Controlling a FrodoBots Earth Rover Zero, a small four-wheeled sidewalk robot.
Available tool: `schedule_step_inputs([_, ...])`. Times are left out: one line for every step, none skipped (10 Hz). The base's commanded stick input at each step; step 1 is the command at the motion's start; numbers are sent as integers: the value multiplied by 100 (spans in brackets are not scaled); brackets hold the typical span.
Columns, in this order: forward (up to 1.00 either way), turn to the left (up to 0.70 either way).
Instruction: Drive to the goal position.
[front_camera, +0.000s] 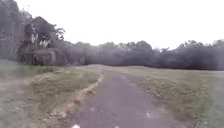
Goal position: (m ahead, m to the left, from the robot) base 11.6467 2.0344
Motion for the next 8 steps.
schedule_step_inputs([45, 0])
schedule_step_inputs([45, 0])
schedule_step_inputs([45, 0])
schedule_step_inputs([45, 0])
schedule_step_inputs([45, 0])
schedule_step_inputs([45, 0])
schedule_step_inputs([45, 0])
schedule_step_inputs([45, 0])
